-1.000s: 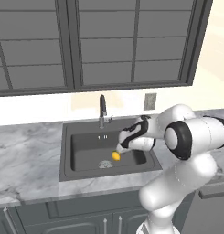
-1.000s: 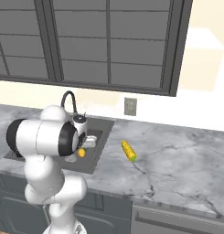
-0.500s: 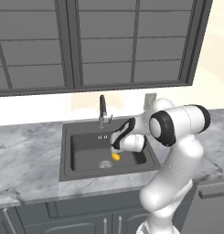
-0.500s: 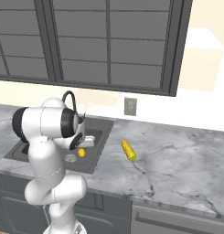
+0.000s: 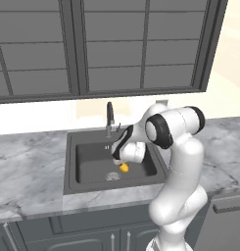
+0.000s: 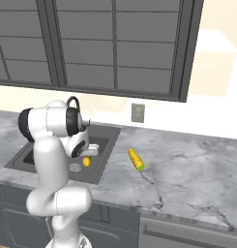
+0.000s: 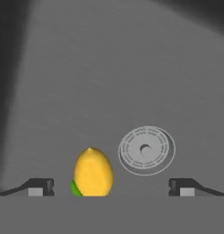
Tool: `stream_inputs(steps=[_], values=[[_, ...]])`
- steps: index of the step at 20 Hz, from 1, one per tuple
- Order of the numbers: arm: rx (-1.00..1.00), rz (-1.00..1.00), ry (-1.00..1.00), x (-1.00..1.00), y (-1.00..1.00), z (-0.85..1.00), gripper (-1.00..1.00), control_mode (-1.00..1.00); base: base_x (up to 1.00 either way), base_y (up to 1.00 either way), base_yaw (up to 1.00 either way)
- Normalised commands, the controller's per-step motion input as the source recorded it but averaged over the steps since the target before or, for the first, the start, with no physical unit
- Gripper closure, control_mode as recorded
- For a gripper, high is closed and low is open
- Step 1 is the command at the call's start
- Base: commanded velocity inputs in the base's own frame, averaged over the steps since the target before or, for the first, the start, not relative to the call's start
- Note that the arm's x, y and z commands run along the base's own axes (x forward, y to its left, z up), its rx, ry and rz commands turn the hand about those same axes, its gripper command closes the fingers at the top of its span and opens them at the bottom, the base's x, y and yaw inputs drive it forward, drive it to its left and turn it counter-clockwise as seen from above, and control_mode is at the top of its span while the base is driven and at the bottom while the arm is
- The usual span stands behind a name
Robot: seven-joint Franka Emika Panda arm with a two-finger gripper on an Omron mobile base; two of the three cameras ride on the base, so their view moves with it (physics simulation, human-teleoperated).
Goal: Turn on the sink faucet. Then move the lemon from the counter to the sink. Turn off the sink. Move the vegetable from the sink to the pot next to the stove. Finally move the pot to the rear left burner.
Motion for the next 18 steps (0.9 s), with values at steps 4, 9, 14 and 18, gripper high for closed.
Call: stream_inputs(steps=[4, 9, 14, 18], values=[[-0.02, 0.0, -0.01, 0.2, 0.0, -0.38, -1.0, -1.0, 0.0, 0.0, 0.0], [-0.02, 0.0, 0.0, 0.3, 0.0, -0.39, -1.0, -1.0, 0.0, 0.0, 0.0], [0.0, 0.0, 0.0, 0.29, 0.0, -0.35, -1.0, -1.0, 0.0, 0.0, 0.0], [-0.01, 0.0, 0.0, 0.21, 0.0, -0.31, -1.0, -1.0, 0.0, 0.0, 0.0]])
